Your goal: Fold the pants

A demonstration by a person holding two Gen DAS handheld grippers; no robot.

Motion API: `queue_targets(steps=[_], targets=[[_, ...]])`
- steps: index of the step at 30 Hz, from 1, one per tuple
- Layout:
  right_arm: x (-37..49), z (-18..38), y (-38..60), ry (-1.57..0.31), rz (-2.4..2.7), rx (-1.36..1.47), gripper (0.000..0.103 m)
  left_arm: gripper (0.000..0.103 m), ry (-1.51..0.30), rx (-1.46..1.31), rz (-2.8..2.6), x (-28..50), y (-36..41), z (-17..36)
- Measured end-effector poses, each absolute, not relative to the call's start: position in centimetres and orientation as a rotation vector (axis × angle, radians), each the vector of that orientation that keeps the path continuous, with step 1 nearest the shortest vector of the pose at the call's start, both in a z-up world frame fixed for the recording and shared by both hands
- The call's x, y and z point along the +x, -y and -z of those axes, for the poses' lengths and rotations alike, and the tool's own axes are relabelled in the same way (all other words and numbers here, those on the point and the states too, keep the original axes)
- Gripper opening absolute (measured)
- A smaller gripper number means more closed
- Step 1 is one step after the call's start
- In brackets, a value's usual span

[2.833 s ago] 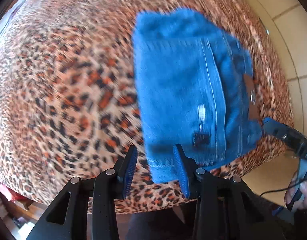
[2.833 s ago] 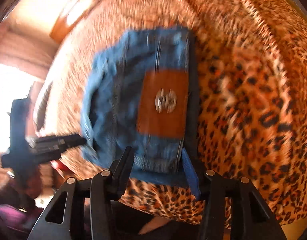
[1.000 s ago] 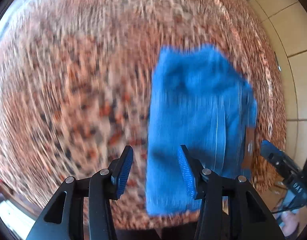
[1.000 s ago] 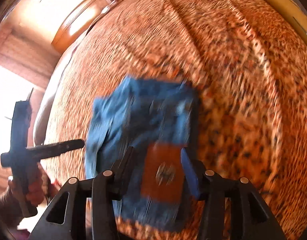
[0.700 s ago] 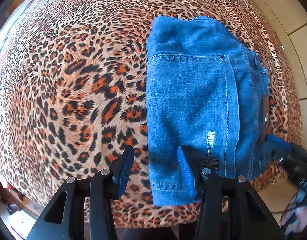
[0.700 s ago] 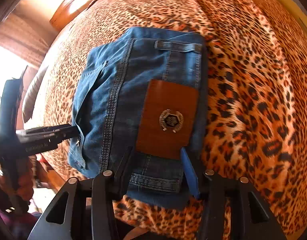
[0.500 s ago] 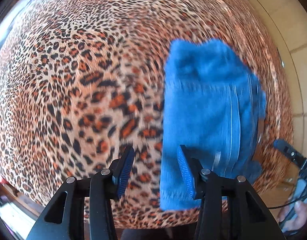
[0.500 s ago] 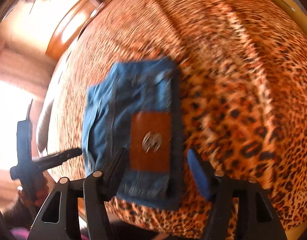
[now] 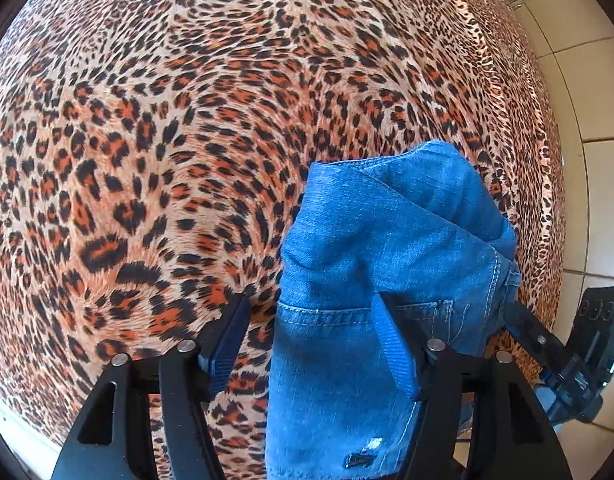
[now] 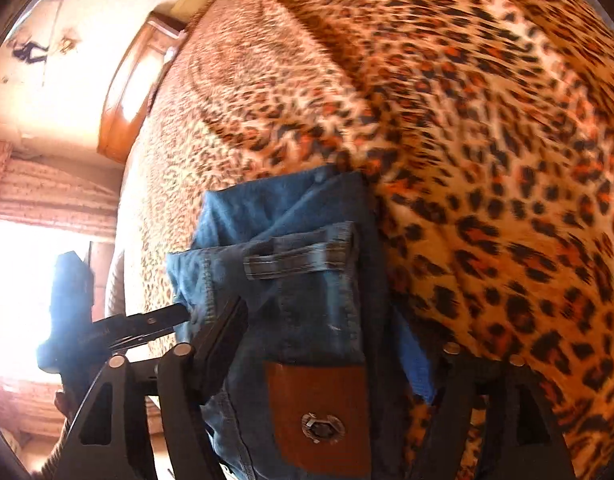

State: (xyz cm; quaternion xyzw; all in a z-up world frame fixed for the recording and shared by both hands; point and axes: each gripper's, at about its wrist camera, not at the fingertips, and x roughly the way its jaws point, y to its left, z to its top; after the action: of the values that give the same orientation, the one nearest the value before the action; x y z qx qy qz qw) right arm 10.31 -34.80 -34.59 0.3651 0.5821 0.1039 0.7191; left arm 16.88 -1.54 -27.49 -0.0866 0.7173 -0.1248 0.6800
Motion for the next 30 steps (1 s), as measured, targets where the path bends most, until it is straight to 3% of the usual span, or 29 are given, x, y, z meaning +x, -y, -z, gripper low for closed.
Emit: queue_targets(steps=[11, 15, 19, 24, 27, 29, 30], targets=[[10.7, 35.2, 35.8, -1.288, -0.431, 0.929, 0.082, 0.073, -1.64, -0.171, 0.4, 16.0, 4.1, 29.6], [10.0, 36.6, 35.5, -1.348, -0.463, 0.947, 0.082, 0.08, -1.666, -0.213, 0.473, 16.0, 4.1, 30.3], [9.3, 36.7, 34.9, -1.343, -0.517, 0.972, 0.085, 0.098, -1.697, -0.274, 0.593, 15.9, 3.6, 31.2], [9.6, 37.1, 34.7, -1.317, -0.486, 1.049, 0.086, 0.1, -1.707, -0.322, 0.61, 16.4, 3.5, 31.8], [9.0, 38.0, 34.8, -1.319, -0.501, 1.027, 0.084, 0.094, -1.715, -0.424, 0.57, 16.8, 2.3, 32.2], [8.9, 38.1, 34.6, -1.308, -0.48, 0.993, 0.083, 0.08, -1.717, -0.429, 0.534, 17.0, 2.0, 32.1], [9.0, 37.6, 34.1, -1.316, -0.442, 0.944, 0.08, 0.062, -1.71, -0.403, 0.514, 17.0, 1.8, 31.9]])
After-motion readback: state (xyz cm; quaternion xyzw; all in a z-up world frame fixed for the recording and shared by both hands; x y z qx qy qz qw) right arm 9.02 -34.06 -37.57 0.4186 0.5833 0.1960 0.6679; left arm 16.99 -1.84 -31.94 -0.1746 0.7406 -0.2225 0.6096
